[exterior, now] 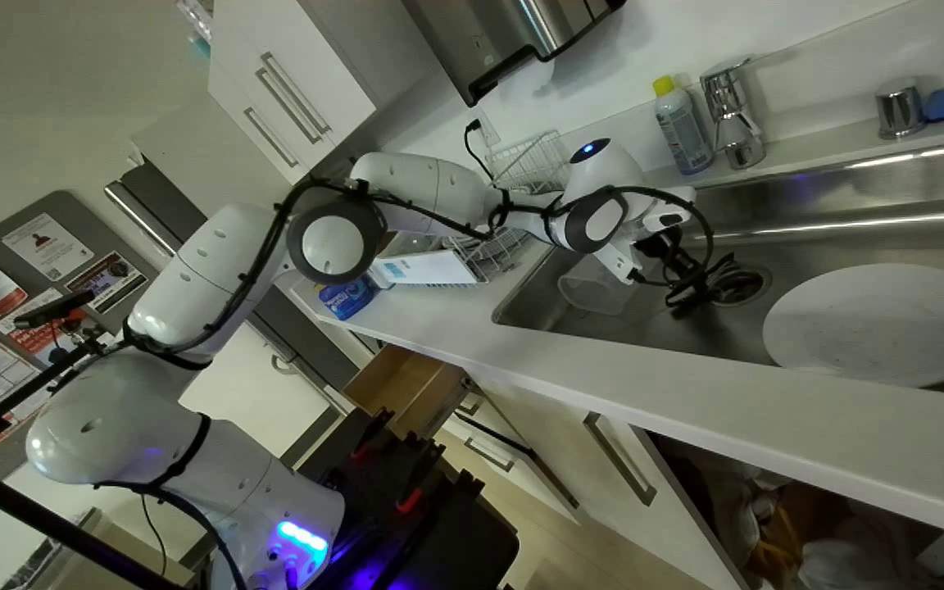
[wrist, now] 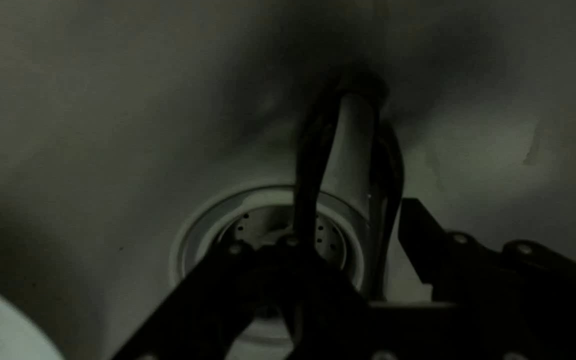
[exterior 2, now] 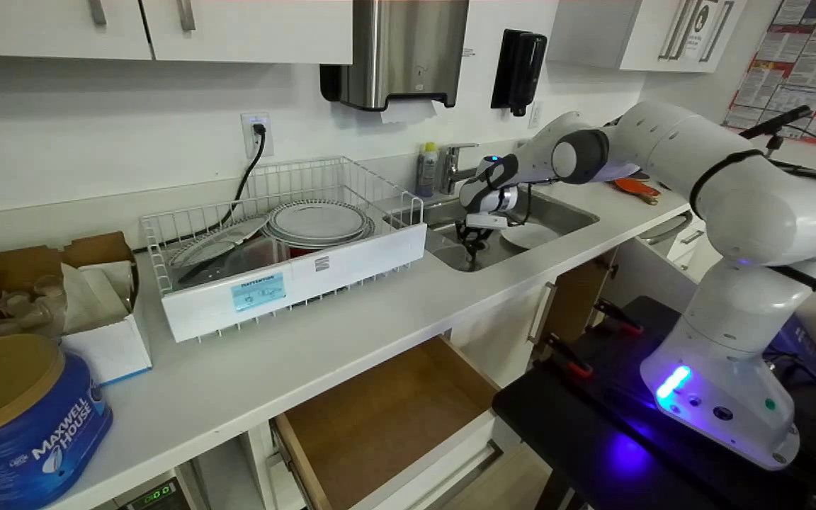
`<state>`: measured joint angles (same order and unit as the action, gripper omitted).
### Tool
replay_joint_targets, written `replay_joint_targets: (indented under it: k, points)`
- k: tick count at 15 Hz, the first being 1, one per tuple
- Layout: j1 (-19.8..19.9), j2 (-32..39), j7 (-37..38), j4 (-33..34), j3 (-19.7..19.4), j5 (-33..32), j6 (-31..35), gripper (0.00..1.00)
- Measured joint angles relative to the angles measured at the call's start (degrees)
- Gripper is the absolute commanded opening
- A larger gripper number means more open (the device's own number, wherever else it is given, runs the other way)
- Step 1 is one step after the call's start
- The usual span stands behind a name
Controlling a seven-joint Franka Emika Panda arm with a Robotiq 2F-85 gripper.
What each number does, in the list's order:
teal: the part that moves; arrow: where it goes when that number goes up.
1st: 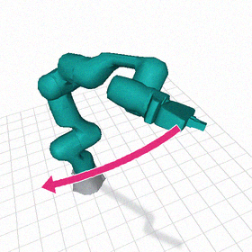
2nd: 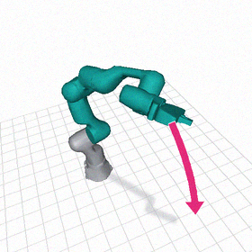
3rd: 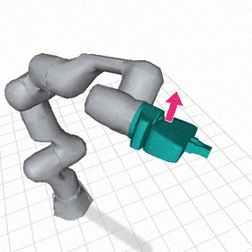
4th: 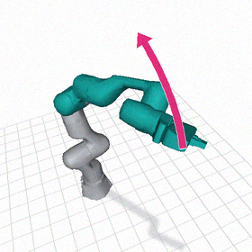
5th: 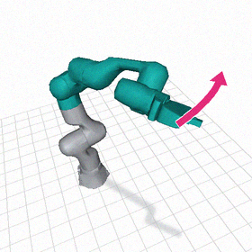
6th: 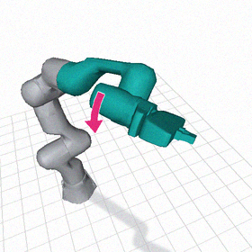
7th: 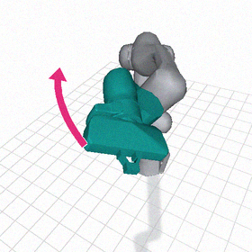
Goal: Remove the black tongs from the sink and place them inside the open drawer on the left
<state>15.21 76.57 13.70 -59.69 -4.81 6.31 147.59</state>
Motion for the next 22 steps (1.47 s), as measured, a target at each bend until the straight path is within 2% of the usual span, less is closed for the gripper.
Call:
replay_joint_targets:
  k: [2, 3, 13, 17, 22]
  points:
    - [0.02, 0.0, 0.0, 0.48, 0.0, 0.0, -0.54, 0.02]
    - [0.01, 0.04, 0.0, 0.54, 0.0, 0.0, -0.75, 0.0]
    - [-0.04, -0.76, 0.0, 0.67, 0.68, -0.02, -0.78, 0.01]
    - [0.32, -6.22, -0.06, -1.45, 1.3, 0.0, -0.89, 0.01]
    - [3.67, -16.26, -7.21, -9.6, 7.27, 1.04, -5.3, 0.01]
